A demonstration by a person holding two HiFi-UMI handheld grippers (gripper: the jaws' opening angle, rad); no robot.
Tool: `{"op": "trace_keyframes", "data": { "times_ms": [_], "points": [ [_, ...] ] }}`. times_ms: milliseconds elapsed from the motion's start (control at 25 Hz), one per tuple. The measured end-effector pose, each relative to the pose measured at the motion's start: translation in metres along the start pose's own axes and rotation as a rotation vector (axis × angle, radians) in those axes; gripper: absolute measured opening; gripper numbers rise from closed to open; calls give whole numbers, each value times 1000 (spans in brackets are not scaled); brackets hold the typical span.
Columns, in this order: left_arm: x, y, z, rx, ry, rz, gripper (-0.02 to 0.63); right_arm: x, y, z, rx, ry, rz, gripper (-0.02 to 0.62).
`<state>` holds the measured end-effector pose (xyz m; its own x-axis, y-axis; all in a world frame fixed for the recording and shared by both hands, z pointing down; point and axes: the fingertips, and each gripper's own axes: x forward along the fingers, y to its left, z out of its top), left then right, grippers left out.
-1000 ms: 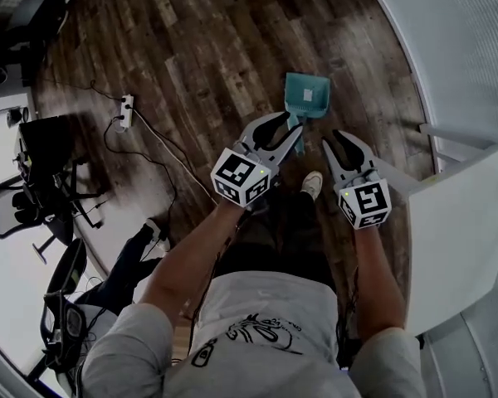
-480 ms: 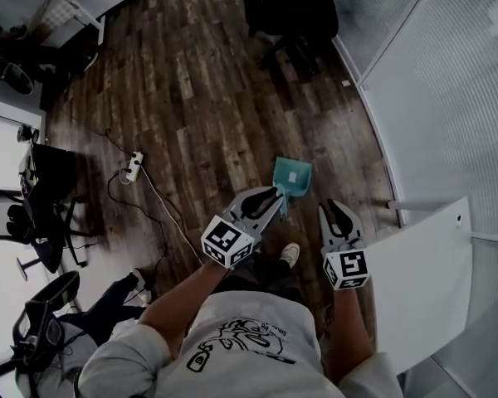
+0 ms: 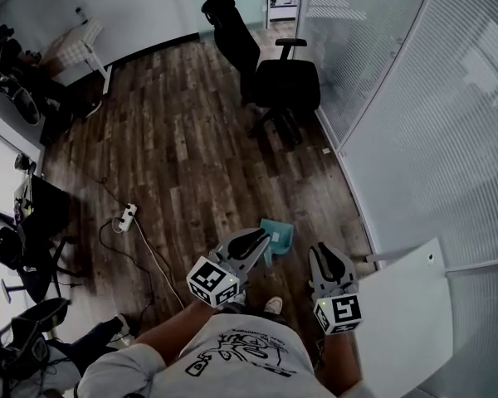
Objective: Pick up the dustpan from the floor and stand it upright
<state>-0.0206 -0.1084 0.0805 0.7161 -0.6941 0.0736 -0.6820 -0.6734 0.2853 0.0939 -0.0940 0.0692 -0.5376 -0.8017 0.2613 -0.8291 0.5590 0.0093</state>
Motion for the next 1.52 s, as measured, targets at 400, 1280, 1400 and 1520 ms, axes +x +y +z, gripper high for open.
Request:
{"op": "trace_keyframes", "data": {
  "times_ms": [400,1280,1400,1520],
  "points": [
    [-21,-45,60,68,-46,-23,49,-35,21,70,-52,-67,19,61],
    [-32,-86,94,109,-87,-66,41,-65,37,106,-96,-97,12,44],
    [-33,-85,97,113,-93,-68,41,-66,38,110,-98,-102,8,44],
    [-33,-83,101,113,-94,-65,41,-66,36,112,-95,-96,2,44]
  ]
}}
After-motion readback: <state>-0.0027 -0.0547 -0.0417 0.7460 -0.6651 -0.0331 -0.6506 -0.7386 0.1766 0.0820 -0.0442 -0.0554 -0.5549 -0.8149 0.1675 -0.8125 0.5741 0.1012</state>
